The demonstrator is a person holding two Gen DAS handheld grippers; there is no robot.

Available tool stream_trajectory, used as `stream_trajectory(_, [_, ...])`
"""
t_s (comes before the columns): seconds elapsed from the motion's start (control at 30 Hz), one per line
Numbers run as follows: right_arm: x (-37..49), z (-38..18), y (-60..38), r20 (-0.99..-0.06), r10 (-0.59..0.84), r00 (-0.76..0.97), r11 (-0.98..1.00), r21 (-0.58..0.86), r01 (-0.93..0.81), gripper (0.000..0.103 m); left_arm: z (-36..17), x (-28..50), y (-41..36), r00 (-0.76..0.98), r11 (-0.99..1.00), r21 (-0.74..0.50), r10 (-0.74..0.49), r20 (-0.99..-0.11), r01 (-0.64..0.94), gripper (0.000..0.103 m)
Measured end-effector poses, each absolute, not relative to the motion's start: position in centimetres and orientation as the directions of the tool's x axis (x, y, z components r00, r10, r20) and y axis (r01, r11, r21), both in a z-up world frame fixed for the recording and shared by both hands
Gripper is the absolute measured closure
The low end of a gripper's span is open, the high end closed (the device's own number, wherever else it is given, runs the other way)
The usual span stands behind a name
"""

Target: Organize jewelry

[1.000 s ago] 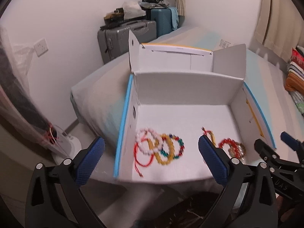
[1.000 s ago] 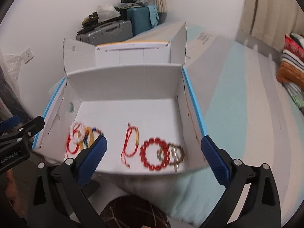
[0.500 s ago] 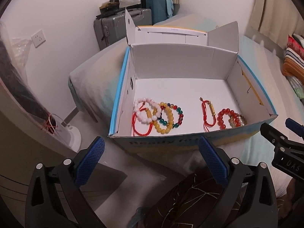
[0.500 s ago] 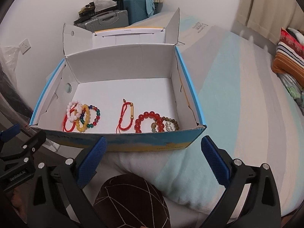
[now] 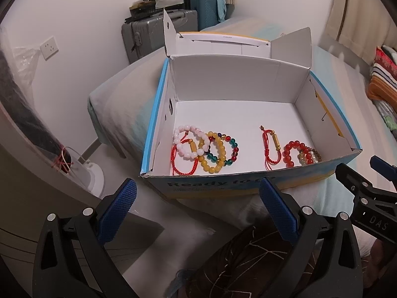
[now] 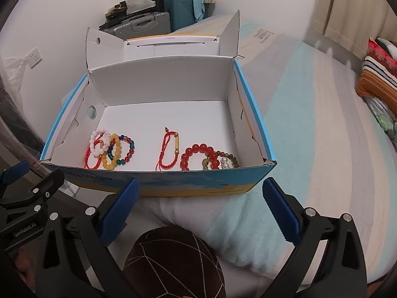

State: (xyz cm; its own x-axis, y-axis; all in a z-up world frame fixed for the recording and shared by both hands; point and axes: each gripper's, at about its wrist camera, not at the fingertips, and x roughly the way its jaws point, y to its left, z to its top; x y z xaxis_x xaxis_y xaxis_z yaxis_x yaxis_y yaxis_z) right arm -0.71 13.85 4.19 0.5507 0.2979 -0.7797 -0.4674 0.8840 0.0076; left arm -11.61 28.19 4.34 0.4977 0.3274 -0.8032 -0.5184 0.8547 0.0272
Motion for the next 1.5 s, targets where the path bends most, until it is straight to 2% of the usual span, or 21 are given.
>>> stream_trajectory(1.5, [-1.21,4.61,13.89,-0.775,0.329,0.539,0.879,0.042,-0.476,0.008,4.71,-11.38,27.97,0.527,0.864,-0.006,0.302,-0.794,-0.503,0.006])
